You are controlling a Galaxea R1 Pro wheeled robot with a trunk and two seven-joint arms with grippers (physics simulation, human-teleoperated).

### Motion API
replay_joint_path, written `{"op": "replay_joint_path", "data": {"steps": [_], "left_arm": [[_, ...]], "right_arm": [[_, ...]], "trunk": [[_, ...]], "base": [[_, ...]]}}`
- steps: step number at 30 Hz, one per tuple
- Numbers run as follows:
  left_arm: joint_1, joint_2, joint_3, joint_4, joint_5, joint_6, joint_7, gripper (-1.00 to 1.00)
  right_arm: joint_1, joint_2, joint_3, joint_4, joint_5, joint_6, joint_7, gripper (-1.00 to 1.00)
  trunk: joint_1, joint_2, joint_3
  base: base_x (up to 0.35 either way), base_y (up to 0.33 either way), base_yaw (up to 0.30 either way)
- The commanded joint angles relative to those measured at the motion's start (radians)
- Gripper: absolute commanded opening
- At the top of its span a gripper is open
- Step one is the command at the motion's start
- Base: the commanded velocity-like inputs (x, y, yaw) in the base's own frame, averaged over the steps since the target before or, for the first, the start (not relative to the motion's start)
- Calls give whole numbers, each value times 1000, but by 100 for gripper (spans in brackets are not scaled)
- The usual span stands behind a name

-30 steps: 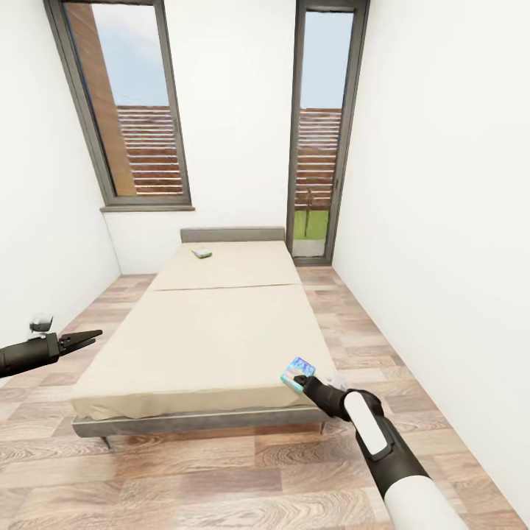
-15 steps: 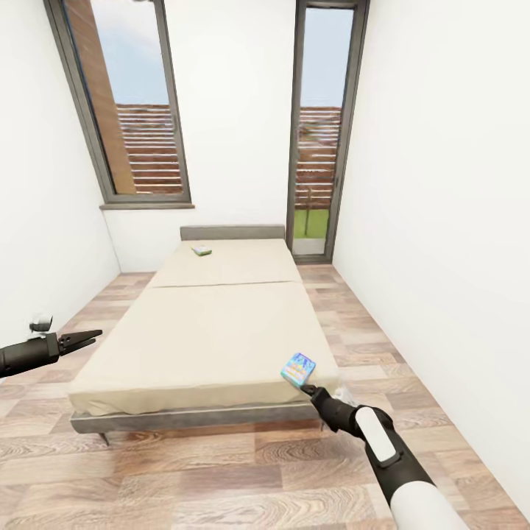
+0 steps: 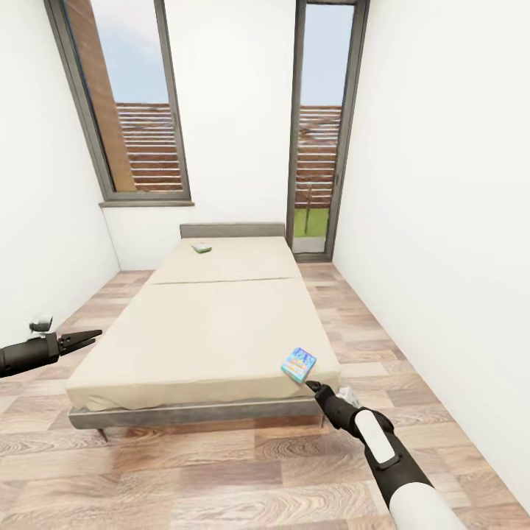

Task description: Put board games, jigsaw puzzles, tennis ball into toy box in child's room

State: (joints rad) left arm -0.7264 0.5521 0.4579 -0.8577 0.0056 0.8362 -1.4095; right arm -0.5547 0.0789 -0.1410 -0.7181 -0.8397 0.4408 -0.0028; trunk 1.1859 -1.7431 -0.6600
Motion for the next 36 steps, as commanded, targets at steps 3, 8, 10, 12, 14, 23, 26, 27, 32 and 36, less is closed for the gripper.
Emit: {"op": "replay_joint_path", "data": {"steps": [3,8,10,12,14,23,26,27,32,36], "left_arm": [[-1,0,0,0,1,11,-3,100],[-1,0,0,0,1,11,-3,100],[-1,0,0,0,1,11,-3,100],[-1,0,-1,0,1,11,-3,100],[-1,0,-1,0,1,11,-3,100],[-1,0,0,0,1,11,-3,100],[-1,0,1,0,1,11,-3,100],[-1,0,1,0,1,11,-3,100],[-1,0,1,0,1,11,-3,100],[-1,0,0,0,1,11,-3,100]], "right_arm": [[-1,3,-7,0,-5,-3,0,100],[-1,3,-12,1,-8,-14,3,100],[-1,2,-13,2,-9,-16,5,100],[-1,2,-14,3,-9,-16,7,100],[-1,0,-14,6,-10,-17,12,100],[-1,-2,-16,36,-10,-20,76,100],[-1,-2,-15,40,-9,-19,107,100],[-1,-2,-15,41,-9,-20,116,100],[-1,0,-16,40,-8,-28,150,100],[-1,3,-17,34,-7,-33,162,100]], "trunk": [[12,-22,-10],[31,-57,-26],[38,-71,-32],[46,-85,-39],[54,-99,-45],[88,-162,-73],[100,-183,-83],[104,-190,-86],[123,-225,-101],[138,-253,-114]], "base": [[0,0,0],[0,0,0],[0,0,0],[0,0,0],[0,0,0],[0,0,0],[0,0,0],[0,0,0],[0,0,0],[0,0,0]]}}
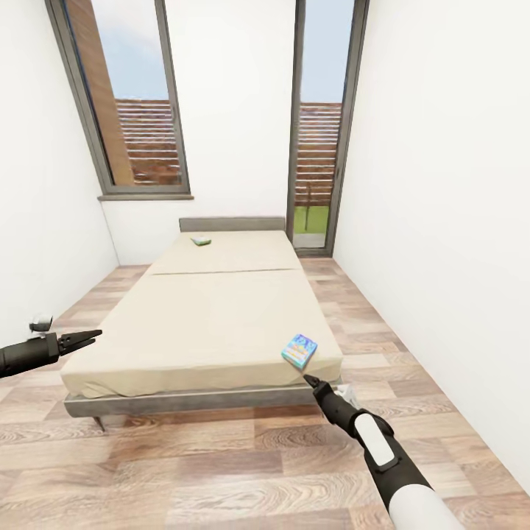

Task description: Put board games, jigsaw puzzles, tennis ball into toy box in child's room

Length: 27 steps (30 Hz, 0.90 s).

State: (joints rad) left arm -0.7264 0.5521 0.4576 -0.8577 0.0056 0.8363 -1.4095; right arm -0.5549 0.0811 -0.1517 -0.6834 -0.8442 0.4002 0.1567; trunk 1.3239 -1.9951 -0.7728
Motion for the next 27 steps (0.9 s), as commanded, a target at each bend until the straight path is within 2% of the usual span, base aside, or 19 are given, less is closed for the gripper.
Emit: {"op": "replay_joint_path", "data": {"steps": [1,6,14,23,27], "left_arm": [[-1,0,0,0,1,11,-3,100],[-1,0,0,0,1,11,-3,100],[-1,0,1,0,1,11,-3,100],[-1,0,1,0,1,11,-3,100],[-1,0,1,0,1,11,-3,100]], "right_arm": [[-1,2,-7,-3,-3,7,4,100],[0,6,-19,-14,-4,-8,9,100],[0,3,-67,-20,-5,-39,15,100],[-1,1,-81,-21,-7,-44,24,100],[0,4,-82,-21,-6,-45,47,100]], "trunk": [[4,-8,-4],[23,-43,-20],[54,-99,-45],[88,-162,-73],[88,-162,-73]], "base": [[0,0,0],[0,0,0],[0,0,0],[0,0,0],[0,0,0]]}}
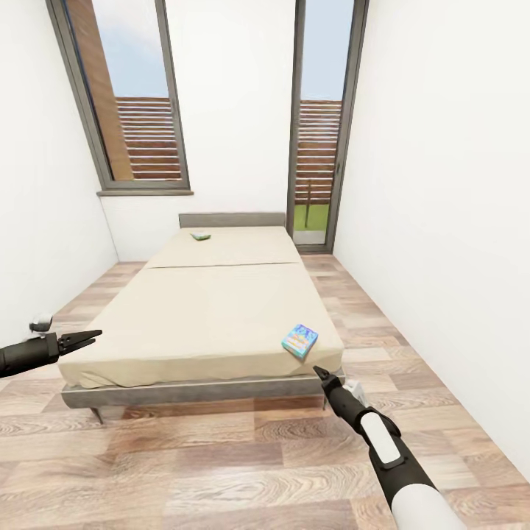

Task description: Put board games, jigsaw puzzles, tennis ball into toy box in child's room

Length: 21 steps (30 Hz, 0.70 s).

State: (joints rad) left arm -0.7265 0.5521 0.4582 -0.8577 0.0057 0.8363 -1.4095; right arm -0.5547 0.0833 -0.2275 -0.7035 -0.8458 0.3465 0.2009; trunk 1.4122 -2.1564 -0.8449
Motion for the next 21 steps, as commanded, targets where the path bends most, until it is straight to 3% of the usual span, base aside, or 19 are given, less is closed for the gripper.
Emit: {"op": "replay_joint_path", "data": {"steps": [1,13,17,21], "left_arm": [[-1,0,0,0,0,10,-4,100],[-1,0,0,0,2,10,-5,100],[-1,0,0,0,2,10,-5,100],[-1,0,0,0,2,10,-5,100]], "right_arm": [[-1,2,-7,-1,-4,8,7,100],[-1,0,-9,1,-4,7,25,100],[-1,-1,-10,1,-4,7,27,100],[-1,0,-10,1,-4,6,27,100]], "trunk": [[0,0,-1],[0,0,-1],[15,-28,-14],[15,-28,-14]], "base": [[0,0,0],[0,0,0],[0,0,0],[0,0,0]]}}
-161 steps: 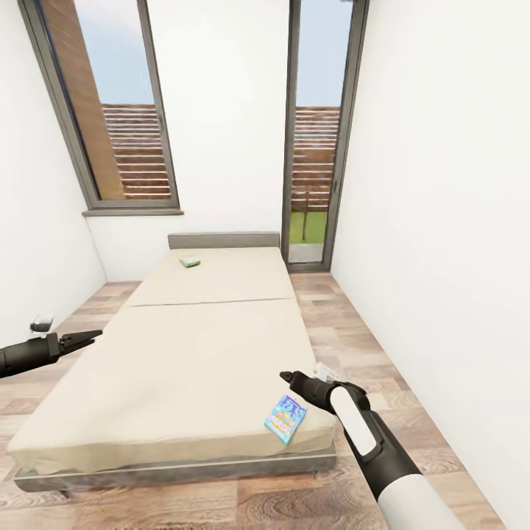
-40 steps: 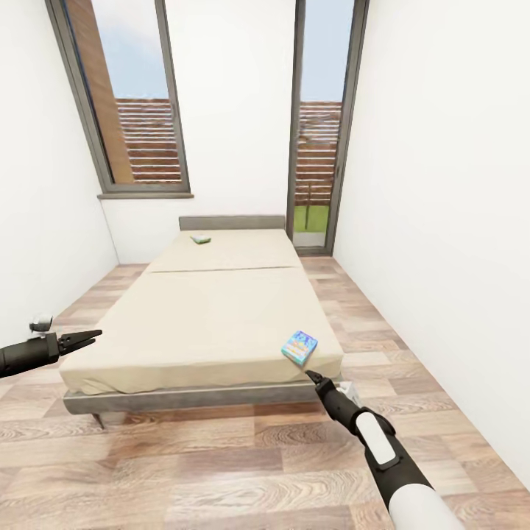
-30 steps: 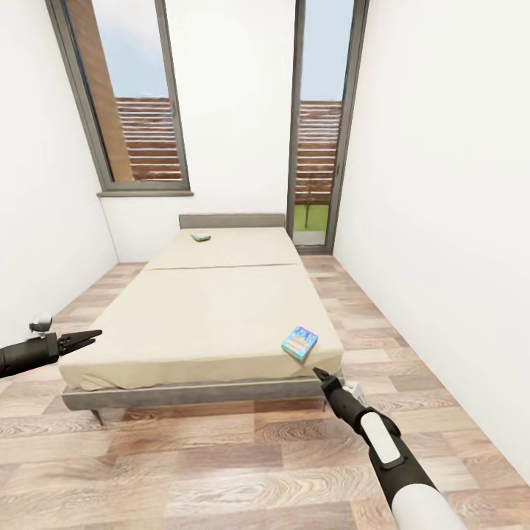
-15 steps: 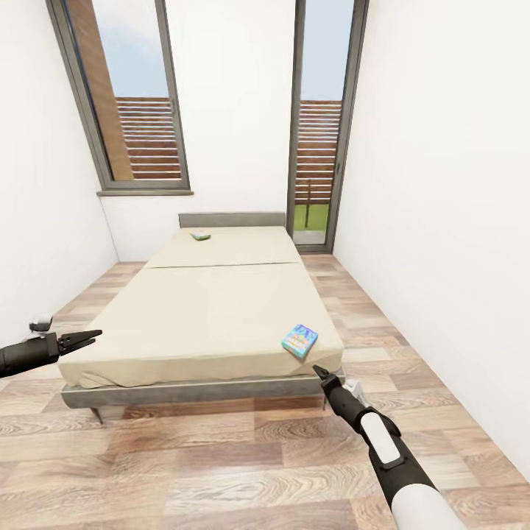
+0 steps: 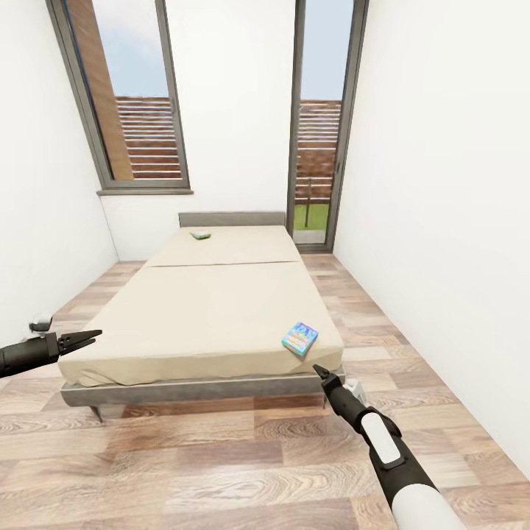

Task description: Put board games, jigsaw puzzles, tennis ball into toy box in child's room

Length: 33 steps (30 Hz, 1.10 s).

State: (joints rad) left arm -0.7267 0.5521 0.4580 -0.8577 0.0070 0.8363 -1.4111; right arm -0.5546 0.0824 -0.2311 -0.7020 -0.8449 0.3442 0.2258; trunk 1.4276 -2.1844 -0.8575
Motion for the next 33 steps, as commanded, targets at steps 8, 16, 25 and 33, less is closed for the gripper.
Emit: {"op": "replay_joint_path", "data": {"steps": [8,16,25,33], "left_arm": [[0,0,0,0,1,10,-3,100],[0,0,0,0,1,10,-3,100],[0,0,-1,0,1,10,-3,100],[0,0,-1,0,1,10,-3,100]], "right_arm": [[-1,3,-6,1,-4,7,3,100],[-1,1,-6,2,-3,6,2,100],[-1,2,-5,6,-5,-44,4,100],[0,-2,-5,13,-4,-106,6,100]], "trunk": [[0,0,-1],[0,0,-1],[0,0,-1],[0,0,-1]], "base": [[0,0,0],[0,0,0],[9,0,0],[114,-45,0]]}}
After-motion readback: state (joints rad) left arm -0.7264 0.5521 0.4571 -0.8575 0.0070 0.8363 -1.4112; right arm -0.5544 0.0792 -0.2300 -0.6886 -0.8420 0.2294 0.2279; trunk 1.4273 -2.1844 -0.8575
